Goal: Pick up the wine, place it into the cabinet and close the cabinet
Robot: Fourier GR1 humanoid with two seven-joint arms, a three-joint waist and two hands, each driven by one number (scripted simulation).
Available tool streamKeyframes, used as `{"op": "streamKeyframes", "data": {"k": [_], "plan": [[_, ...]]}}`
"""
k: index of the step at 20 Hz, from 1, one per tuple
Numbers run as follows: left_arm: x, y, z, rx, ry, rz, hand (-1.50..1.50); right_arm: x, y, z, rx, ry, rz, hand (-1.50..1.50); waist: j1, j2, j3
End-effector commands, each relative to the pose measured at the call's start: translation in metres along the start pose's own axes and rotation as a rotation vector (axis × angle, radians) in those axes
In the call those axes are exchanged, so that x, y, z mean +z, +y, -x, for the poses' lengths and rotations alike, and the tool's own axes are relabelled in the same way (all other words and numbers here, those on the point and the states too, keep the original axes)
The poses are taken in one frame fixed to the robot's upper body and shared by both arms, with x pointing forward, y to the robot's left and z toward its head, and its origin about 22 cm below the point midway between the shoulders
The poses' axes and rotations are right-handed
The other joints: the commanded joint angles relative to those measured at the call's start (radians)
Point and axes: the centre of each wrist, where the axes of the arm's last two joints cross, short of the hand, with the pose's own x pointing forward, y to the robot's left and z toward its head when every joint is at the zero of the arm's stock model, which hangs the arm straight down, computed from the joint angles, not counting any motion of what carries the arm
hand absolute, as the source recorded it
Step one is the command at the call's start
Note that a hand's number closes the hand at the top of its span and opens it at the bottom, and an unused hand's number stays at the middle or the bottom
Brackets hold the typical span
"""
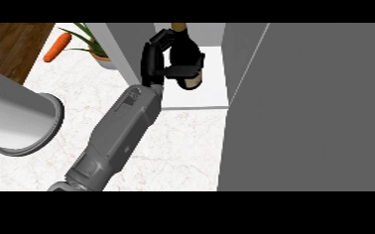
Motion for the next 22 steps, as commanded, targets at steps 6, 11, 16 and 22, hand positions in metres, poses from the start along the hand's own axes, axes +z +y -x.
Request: {"op": "streamKeyframes", "data": {"k": [6, 11, 16, 22], "plan": [[-0.011, 0.0, 0.009, -0.091, -0.079, -0.063, 1.5, 0.02, -0.006, -0.013, -0.044, -0.032, -0.034, -1.5, -0.018, 0.004, 0.001], [-0.016, 0.005, 0.013, -0.089, -0.096, -0.103, 1.5, 0.013, 0.001, -0.016, -0.048, -0.047, -0.042, -1.5, -0.02, 0.008, 0.0], [-0.03, -0.004, -0.001, -0.053, -0.04, -0.092, 1.5, 0.011, -0.002, -0.022, -0.06, -0.047, -0.057, -1.5, -0.026, 0.008, 0.0], [-0.028, 0.006, 0.008, 0.058, -0.002, -0.169, 1.5, 0.007, 0.003, -0.006, -0.057, -0.036, -0.06, -1.5, -0.033, 0.011, 0.0]]}}
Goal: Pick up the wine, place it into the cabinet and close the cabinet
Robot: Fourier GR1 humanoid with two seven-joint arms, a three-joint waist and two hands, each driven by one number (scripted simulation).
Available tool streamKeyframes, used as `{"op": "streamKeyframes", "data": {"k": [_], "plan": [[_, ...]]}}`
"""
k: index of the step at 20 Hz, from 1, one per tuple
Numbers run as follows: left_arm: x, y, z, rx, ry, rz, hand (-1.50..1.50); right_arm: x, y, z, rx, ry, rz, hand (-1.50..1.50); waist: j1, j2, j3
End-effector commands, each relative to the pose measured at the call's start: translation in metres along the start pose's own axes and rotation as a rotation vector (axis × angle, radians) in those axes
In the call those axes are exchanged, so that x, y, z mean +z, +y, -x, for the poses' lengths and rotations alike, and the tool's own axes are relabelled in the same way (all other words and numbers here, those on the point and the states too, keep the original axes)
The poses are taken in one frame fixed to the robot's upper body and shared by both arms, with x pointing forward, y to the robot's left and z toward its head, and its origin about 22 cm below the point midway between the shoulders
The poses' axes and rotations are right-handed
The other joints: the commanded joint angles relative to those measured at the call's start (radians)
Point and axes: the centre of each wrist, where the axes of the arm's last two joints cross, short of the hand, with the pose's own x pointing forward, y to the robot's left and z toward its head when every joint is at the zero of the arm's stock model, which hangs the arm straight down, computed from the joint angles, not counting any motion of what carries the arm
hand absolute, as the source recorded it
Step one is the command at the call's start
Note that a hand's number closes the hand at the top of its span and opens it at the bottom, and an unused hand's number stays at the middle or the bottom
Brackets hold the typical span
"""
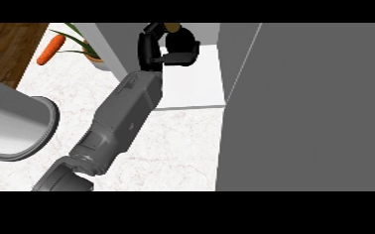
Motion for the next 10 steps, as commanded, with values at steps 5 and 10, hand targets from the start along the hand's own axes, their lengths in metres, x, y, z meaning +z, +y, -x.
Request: {"op": "streamKeyframes", "data": {"k": [5, 10], "plan": [[0.0, 0.009, 0.008, 0.062, 0.065, -0.043, 1.5, 0.011, 0.003, -0.011, -0.029, -0.033, -0.04, -1.5, -0.004, 0.007, -0.001], [-0.004, 0.032, 0.014, 0.042, 0.033, -0.058, 1.5, 0.008, 0.007, -0.008, -0.026, -0.026, -0.039, -1.5, -0.002, 0.007, -0.001]]}}
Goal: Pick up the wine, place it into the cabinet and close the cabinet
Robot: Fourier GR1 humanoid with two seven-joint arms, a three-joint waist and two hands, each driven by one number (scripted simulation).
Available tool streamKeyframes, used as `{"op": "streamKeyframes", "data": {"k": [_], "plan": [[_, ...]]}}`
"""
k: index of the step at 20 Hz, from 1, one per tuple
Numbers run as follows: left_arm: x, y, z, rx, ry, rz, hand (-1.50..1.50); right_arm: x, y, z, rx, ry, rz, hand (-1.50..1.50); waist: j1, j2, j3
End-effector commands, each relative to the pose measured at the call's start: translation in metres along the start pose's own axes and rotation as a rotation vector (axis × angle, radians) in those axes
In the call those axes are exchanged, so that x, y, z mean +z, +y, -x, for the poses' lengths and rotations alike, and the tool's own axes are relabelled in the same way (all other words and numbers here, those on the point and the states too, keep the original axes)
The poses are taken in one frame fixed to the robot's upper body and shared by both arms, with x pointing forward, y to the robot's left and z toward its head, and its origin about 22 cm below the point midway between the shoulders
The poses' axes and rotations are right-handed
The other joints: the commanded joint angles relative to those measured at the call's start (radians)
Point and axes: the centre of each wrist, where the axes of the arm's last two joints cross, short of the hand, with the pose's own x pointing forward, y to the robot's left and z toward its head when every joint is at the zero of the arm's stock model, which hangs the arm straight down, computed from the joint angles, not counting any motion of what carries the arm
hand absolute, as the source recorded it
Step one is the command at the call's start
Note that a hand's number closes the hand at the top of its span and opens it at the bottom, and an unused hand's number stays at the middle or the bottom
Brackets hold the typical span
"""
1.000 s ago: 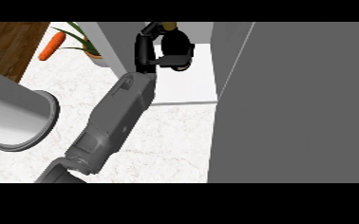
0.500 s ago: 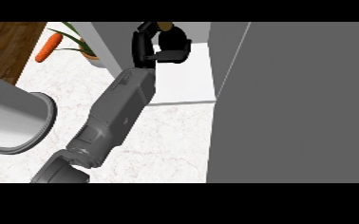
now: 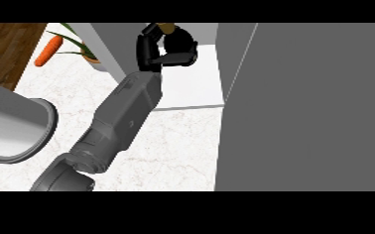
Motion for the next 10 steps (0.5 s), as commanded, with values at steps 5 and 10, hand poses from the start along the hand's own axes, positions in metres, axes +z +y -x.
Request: {"op": "streamKeyframes", "data": {"k": [5, 10], "plan": [[-0.004, 0.02, 0.006, -0.071, 0.036, -0.025, 1.5, 0.01, 0.011, -0.016, -0.036, -0.049, -0.014, -1.5, -0.005, 0.011, -0.004], [0.001, 0.003, 0.005, -0.111, 0.055, -0.035, -1.5, -0.001, 0.007, -0.014, -0.018, -0.04, -0.022, -1.5, 0.001, 0.01, -0.004]]}}
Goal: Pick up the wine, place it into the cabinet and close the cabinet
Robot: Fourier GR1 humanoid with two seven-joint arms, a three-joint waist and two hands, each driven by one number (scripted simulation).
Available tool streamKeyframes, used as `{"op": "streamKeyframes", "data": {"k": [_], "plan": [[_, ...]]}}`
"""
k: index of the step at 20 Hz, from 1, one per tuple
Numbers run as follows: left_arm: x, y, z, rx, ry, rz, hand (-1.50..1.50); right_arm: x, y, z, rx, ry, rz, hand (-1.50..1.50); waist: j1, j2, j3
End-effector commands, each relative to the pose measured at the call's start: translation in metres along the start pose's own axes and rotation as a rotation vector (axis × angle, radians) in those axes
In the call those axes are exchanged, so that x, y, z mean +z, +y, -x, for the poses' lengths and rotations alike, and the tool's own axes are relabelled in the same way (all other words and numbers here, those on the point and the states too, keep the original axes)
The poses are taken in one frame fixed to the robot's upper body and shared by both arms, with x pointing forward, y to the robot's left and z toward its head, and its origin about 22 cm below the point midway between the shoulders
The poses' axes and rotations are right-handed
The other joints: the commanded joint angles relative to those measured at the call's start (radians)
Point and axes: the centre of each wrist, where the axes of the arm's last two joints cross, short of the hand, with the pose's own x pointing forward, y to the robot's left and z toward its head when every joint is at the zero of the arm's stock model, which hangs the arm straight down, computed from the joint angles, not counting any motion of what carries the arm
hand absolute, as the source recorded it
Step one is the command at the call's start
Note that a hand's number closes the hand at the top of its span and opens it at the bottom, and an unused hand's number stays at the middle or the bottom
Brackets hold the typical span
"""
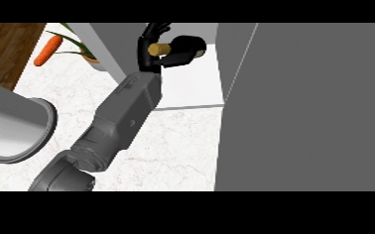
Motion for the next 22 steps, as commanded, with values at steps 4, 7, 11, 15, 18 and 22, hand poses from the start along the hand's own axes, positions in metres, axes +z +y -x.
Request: {"op": "streamKeyframes", "data": {"k": [4, 7, 11, 15, 18, 22], "plan": [[0.001, 0.022, 0.012, -0.09, 0.0, -0.035, -1.5, 0.01, -0.004, -0.013, -0.011, -0.05, 0.01, -1.5, -0.008, 0.009, -0.003], [0.007, 0.024, 0.019, -0.133, 0.021, -0.02, -1.5, 0.012, 0.001, -0.015, -0.022, -0.025, 0.006, -1.5, -0.007, 0.008, -0.004], [0.016, 0.029, 0.029, -0.151, 0.014, -0.026, -1.5, 0.015, 0.005, -0.017, -0.013, -0.036, -0.016, -1.5, -0.016, 0.01, -0.004], [0.009, 0.026, 0.021, -0.136, -0.02, -0.051, -1.5, 0.011, -0.001, -0.007, -0.006, -0.014, -0.03, -1.5, -0.015, 0.012, -0.004], [0.012, 0.025, 0.024, -0.115, -0.005, -0.066, -1.5, 0.012, -0.002, -0.009, -0.004, -0.012, -0.02, -1.5, -0.01, 0.009, -0.004], [0.027, 0.031, 0.039, -0.095, -0.025, -0.021, -1.5, -0.003, -0.003, 0.002, -0.01, -0.022, -0.002, -1.5, -0.007, 0.016, -0.004]]}}
